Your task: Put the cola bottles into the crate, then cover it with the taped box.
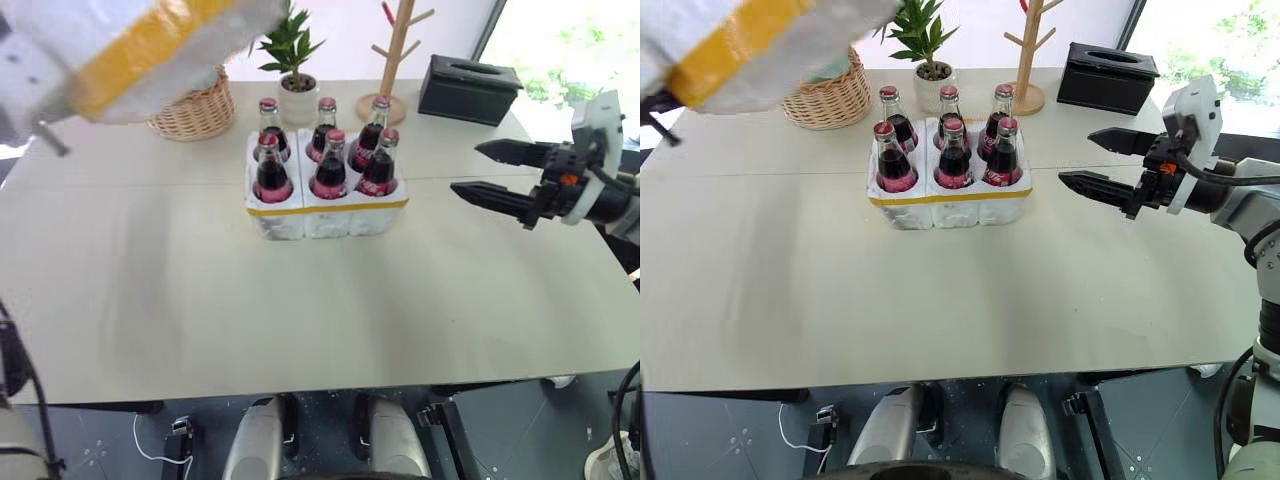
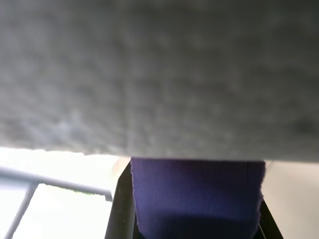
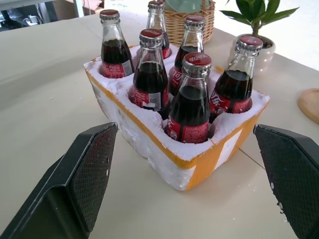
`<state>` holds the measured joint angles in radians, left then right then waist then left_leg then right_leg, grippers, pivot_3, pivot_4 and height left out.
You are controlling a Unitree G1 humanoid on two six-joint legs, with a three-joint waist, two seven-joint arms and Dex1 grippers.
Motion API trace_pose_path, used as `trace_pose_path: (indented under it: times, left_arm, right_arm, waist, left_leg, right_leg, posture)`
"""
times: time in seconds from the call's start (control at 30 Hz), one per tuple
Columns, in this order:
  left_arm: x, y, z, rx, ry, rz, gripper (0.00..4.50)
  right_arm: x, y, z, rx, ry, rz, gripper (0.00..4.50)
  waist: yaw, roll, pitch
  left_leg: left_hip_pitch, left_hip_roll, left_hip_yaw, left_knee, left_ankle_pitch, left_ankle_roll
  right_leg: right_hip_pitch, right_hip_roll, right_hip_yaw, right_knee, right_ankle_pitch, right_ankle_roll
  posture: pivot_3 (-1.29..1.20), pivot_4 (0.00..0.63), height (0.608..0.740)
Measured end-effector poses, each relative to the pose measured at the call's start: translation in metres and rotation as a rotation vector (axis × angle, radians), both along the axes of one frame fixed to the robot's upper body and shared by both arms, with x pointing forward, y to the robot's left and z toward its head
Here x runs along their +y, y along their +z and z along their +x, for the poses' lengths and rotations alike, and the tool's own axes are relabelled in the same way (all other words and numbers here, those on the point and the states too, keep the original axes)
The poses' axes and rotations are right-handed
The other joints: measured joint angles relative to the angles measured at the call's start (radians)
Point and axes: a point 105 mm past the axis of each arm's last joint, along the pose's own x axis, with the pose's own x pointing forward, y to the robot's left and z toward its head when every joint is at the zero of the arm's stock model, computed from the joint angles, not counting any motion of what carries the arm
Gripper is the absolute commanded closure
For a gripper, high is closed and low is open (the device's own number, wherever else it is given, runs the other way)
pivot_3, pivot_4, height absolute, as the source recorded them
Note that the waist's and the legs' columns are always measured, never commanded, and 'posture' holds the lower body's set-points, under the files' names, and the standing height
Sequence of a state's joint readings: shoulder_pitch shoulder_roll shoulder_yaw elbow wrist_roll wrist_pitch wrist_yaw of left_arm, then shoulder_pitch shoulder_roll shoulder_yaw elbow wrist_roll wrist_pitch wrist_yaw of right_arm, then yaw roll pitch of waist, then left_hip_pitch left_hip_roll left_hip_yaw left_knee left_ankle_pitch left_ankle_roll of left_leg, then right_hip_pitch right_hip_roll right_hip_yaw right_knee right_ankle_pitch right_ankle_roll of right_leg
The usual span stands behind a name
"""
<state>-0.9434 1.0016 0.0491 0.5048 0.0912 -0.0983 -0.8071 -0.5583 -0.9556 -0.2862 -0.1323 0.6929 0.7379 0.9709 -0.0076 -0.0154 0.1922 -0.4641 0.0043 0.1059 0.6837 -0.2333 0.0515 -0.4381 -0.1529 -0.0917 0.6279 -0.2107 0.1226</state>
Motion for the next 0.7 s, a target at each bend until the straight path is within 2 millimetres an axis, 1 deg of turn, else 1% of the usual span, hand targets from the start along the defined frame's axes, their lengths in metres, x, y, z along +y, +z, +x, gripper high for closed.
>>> trace_pose_path:
  times: [0.07, 0.13, 0.2, 0.27, 0.4, 0.5, 0.57, 0.7]
  left_arm:
    - [-0.016, 0.004, 0.006, -0.059, -0.012, 0.012, 4.13]
    - [-0.036, 0.006, 0.012, -0.117, -0.041, 0.042, 4.13]
    - [-0.058, 0.007, 0.019, -0.177, -0.073, 0.091, 4.13]
    - [-0.073, 0.006, 0.023, -0.213, -0.095, 0.144, 4.13]
    - [-0.091, 0.000, 0.026, -0.265, -0.114, 0.298, 4.13]
    - [-0.101, -0.008, 0.027, -0.282, -0.116, 0.426, 4.13]
    - [-0.104, -0.008, 0.024, -0.305, -0.116, 0.499, 4.13]
    - [-0.113, -0.010, 0.017, -0.341, -0.129, 0.591, 4.13]
  right_arm:
    - [-0.002, 0.001, 0.001, -0.003, -0.015, 0.008, 0.00]
    - [-0.003, 0.002, 0.002, -0.003, -0.031, 0.026, 0.00]
    - [-0.003, 0.003, 0.002, -0.004, -0.039, 0.044, 0.00]
    - [-0.003, 0.002, 0.000, -0.006, -0.045, 0.045, 0.00]
    - [-0.007, -0.005, -0.004, 0.016, -0.072, 0.050, 0.00]
    - [-0.010, -0.004, -0.007, 0.010, -0.091, 0.061, 0.00]
    - [-0.010, -0.002, -0.009, -0.001, -0.091, 0.063, 0.00]
    - [-0.010, -0.003, -0.010, 0.001, -0.103, 0.072, 0.00]
  waist:
    - [-0.001, 0.000, 0.000]
    - [-0.001, 0.000, 0.000]
    - [0.002, 0.000, 0.000]
    - [0.003, 0.000, 0.000]
    - [0.002, 0.000, 0.000]
    - [0.003, 0.000, 0.000]
    - [0.002, 0.000, 0.000]
    - [0.004, 0.000, 0.000]
  left_leg:
    - [0.000, 0.000, 0.000, 0.000, 0.000, 0.000]
    - [0.000, 0.000, 0.001, 0.000, 0.000, 0.000]
    - [0.001, -0.001, 0.001, 0.000, 0.000, 0.000]
    - [0.000, -0.001, 0.001, 0.000, 0.000, 0.000]
    - [0.001, 0.000, 0.001, 0.000, 0.000, 0.000]
    - [0.001, 0.000, 0.000, 0.000, 0.000, 0.000]
    - [0.001, 0.000, 0.000, 0.000, 0.000, 0.001]
    - [0.001, 0.000, 0.000, 0.000, -0.001, 0.001]
  right_leg:
    - [0.000, 0.000, 0.000, 0.000, 0.000, 0.000]
    - [0.000, 0.000, 0.000, 0.001, 0.000, 0.000]
    - [0.001, 0.001, 0.000, 0.001, 0.001, 0.001]
    - [0.001, 0.001, 0.000, 0.001, 0.001, 0.001]
    - [0.001, 0.001, 0.000, 0.001, 0.001, 0.001]
    - [0.001, 0.001, 0.000, 0.000, 0.001, 0.001]
    - [0.001, 0.000, 0.000, 0.000, 0.001, 0.001]
    - [0.001, 0.000, 0.000, 0.000, 0.001, 0.001]
  posture:
    - [0.00, 0.150, 0.736]
    - [0.00, 0.150, 0.736]
    - [0.00, 0.150, 0.736]
    - [0.00, 0.150, 0.736]
    - [0.00, 0.150, 0.736]
    - [0.00, 0.150, 0.736]
    - [0.00, 0.150, 0.736]
    - [0.00, 0.150, 0.736]
